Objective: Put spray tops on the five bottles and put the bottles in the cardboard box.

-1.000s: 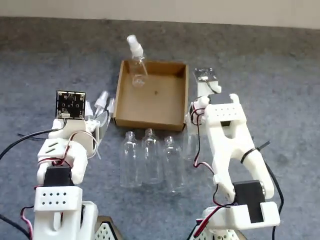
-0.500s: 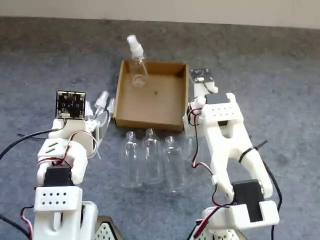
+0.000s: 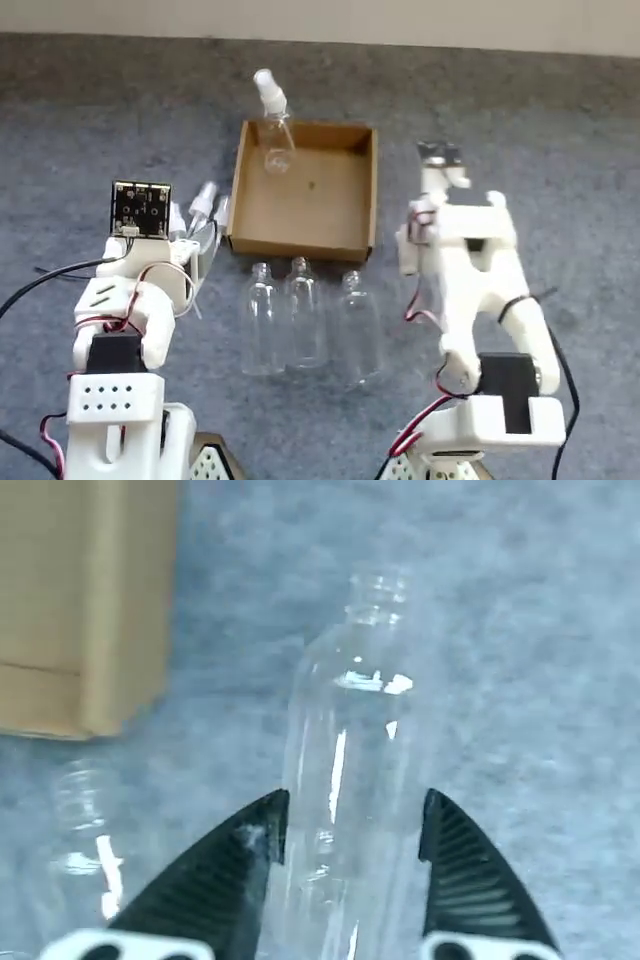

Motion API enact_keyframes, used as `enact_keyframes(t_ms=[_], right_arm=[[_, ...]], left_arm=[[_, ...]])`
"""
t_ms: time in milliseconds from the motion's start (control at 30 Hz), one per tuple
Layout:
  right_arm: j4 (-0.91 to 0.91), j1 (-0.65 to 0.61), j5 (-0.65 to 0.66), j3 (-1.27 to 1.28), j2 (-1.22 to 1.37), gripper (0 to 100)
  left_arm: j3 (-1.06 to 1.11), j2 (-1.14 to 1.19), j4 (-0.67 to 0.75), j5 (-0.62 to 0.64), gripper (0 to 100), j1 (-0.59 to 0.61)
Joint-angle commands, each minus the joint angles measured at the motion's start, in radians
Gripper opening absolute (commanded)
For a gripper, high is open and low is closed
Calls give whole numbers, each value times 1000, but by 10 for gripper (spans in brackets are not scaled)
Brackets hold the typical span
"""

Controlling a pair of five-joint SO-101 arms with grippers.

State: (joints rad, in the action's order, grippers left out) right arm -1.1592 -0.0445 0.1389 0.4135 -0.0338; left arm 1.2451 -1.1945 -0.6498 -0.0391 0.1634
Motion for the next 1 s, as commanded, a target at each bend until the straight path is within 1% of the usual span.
enact_keyframes(t_ms=[0,300,500,633,733,800,967], right_arm=[[16,114,81,-12,-13,151],[8,105,83,-18,-19,162],[-19,42,80,-22,-21,293],[-27,28,75,-125,-12,296],[-27,27,28,-208,-8,296],[-27,25,20,-246,4,296],[-27,31,17,-349,170,296]], left_arm=[[-8,4,25,6,245,12],[-8,4,23,6,245,12],[-8,4,23,6,245,8],[-8,4,23,6,245,5],[-8,4,23,6,245,5],[-8,4,23,6,245,5],[-8,4,23,6,245,5]])
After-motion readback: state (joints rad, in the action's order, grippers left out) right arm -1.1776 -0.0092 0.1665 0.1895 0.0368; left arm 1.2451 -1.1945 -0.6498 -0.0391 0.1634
